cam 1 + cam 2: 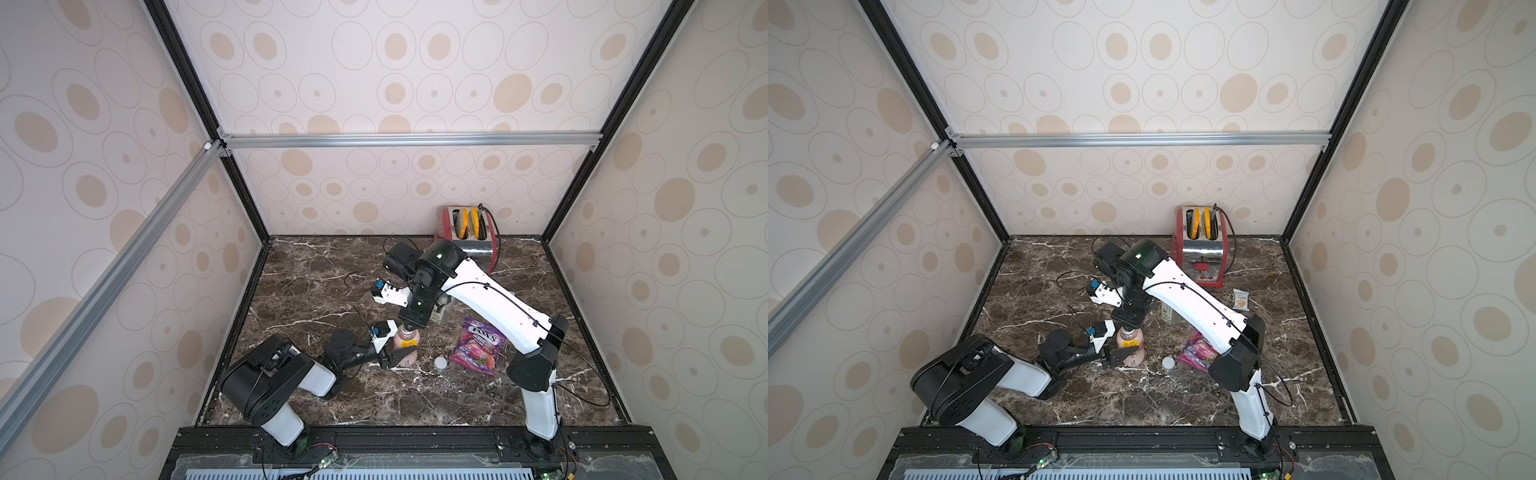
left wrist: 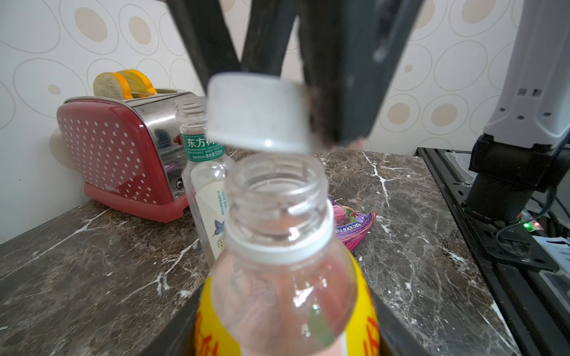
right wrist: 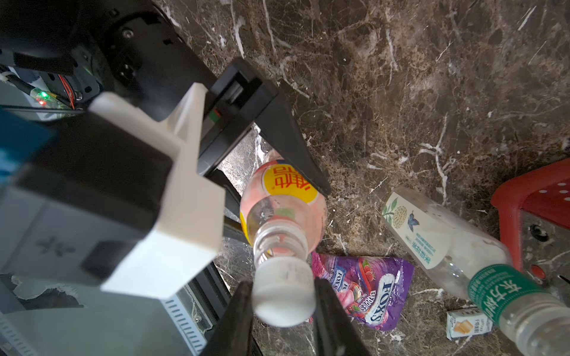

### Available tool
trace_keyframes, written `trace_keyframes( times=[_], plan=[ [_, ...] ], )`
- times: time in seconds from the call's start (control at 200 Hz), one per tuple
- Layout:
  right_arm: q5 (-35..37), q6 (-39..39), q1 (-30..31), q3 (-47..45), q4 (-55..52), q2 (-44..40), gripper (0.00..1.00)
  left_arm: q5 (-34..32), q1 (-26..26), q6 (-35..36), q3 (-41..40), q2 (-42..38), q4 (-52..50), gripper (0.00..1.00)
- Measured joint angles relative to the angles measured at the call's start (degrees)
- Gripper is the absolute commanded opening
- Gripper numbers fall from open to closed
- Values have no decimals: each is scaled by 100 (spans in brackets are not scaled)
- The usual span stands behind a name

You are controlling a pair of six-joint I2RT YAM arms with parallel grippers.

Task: Screw on the bottle caps
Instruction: Screw the bottle cap onto the plastic bottle.

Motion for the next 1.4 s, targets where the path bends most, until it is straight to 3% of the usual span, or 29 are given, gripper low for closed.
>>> trace_keyframes(
  times=[1.402],
  plan=[
    [275, 24, 55, -345, -42, -153, 31, 0, -205, 90, 243, 221, -15, 69]
  ],
)
